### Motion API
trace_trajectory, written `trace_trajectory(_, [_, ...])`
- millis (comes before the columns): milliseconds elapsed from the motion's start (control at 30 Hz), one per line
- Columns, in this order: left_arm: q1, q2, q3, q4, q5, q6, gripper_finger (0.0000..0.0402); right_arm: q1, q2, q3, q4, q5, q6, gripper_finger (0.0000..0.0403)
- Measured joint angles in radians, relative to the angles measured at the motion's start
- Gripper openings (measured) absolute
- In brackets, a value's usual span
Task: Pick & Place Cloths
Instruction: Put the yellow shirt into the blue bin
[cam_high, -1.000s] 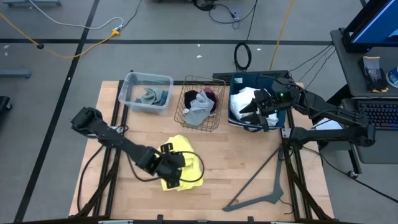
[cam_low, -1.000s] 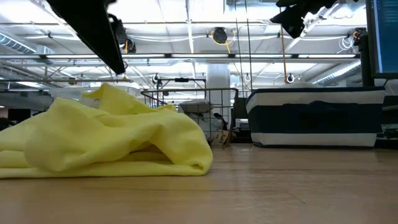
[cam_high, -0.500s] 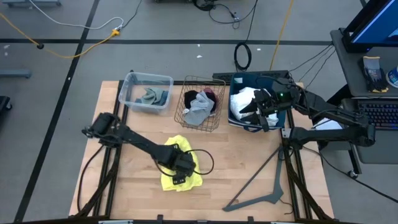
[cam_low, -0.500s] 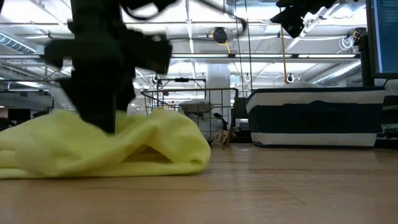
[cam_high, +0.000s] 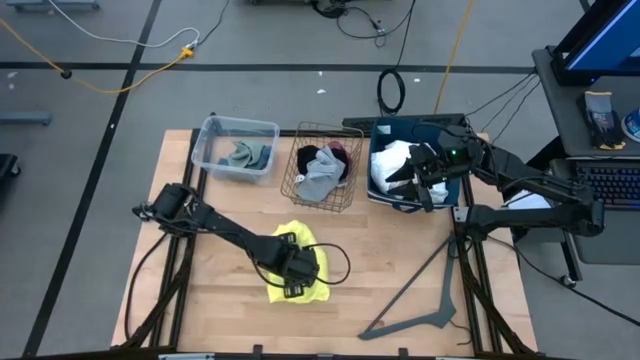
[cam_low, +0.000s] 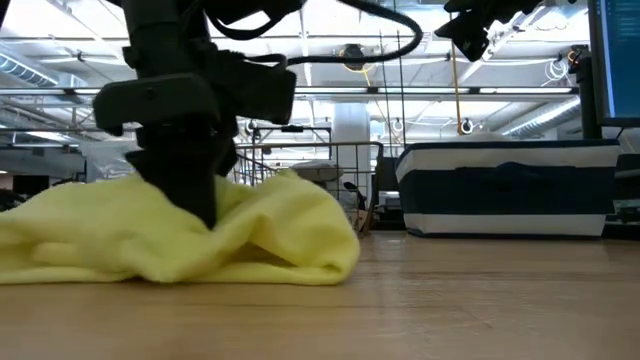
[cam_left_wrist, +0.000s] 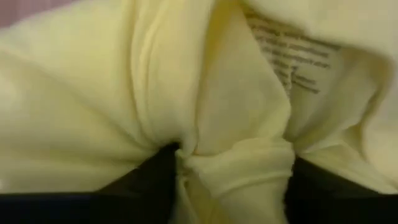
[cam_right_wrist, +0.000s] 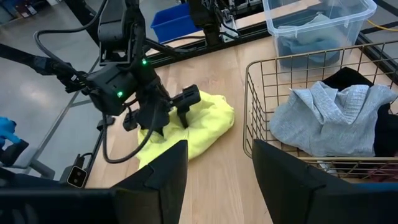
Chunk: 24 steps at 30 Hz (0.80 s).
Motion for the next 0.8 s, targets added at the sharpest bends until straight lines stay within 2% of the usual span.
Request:
trace_trajectory(200, [-0.003,0.005,-0.007,0.135,-0.041,0.060,0.0064,0.000,0.000,0.000,0.000,0.000,0.000,0.0171])
trace_trajectory(367, [-0.002,-0.020,-0.013,0.196,-0.012,0.103,0.0060,0.000,0.000,0.000,0.000,-0.001,0.000,0.0171])
trace_trajectory(500, [-0.004,-0.088,-0.018,0.177,0.019,0.119,0.0060,0.000,0.000,0.000,0.002,-0.001,0.000,0.0171])
trace_trajectory(667, [-0.011,-0.229,-0.017,0.167,0.055,0.120,0.0060,0.000,0.000,0.000,0.015,-0.003,0.000,0.0171])
trace_trajectory(800, [-0.027,-0.340,-0.017,0.178,0.039,0.136,0.0060,0.000,0.000,0.000,0.018,-0.004,0.000,0.0171])
